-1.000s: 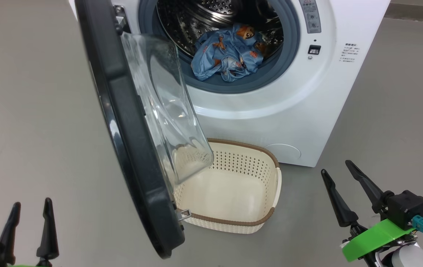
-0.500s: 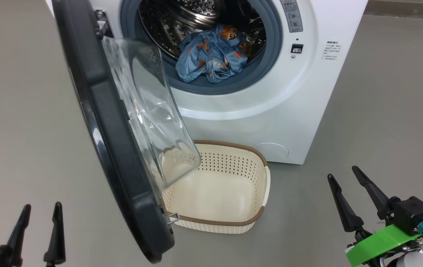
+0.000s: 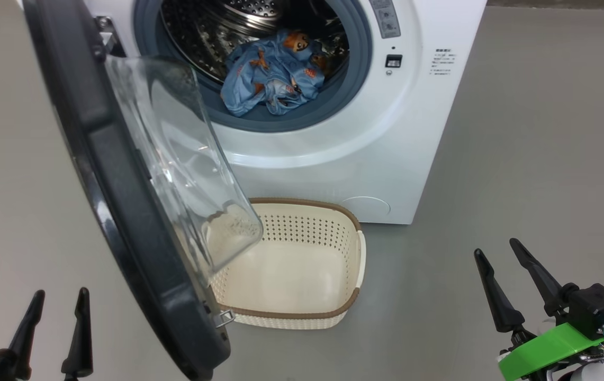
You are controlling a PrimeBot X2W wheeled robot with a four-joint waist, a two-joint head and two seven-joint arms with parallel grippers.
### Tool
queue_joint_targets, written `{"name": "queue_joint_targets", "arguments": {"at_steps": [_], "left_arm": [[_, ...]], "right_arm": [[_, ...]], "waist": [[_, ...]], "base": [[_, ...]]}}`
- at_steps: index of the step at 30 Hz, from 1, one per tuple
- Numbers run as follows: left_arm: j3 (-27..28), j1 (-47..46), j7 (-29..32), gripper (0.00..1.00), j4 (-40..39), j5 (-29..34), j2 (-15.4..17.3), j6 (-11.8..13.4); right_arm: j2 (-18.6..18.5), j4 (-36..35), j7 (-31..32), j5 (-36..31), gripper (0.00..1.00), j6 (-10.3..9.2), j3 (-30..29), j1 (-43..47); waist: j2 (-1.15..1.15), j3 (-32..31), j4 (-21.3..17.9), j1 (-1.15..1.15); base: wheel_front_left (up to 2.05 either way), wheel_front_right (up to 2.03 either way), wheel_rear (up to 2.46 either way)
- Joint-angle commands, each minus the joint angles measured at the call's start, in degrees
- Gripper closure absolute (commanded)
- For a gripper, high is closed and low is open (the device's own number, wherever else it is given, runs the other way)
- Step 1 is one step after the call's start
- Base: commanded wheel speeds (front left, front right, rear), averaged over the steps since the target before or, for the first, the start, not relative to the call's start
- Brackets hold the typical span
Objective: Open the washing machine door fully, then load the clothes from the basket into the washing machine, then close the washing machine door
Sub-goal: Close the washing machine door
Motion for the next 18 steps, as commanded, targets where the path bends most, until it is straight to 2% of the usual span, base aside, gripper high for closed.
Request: {"name": "queue_joint_targets", "arguments": {"at_steps": [1,18], "left_arm": [[2.2,-1.1,-0.4,0.0,-1.5,0.1,2.0,0.0],[2.2,-1.3,-0.4,0.0,-1.7,0.4,2.3,0.0]], "right_arm": [[-0.6,-1.6,-0.5,-1.0,0.07,0.25,0.5,0.4],[-0.2,-1.7,-0.5,-1.2,0.07,0.25,-0.6,0.7]], "waist": [[0.0,0.4,-0.7,0.0],[0.0,0.5,-1.7,0.0]], "base": [[0.0,0.0,0.0],[0.0,0.0,0.0]]}}
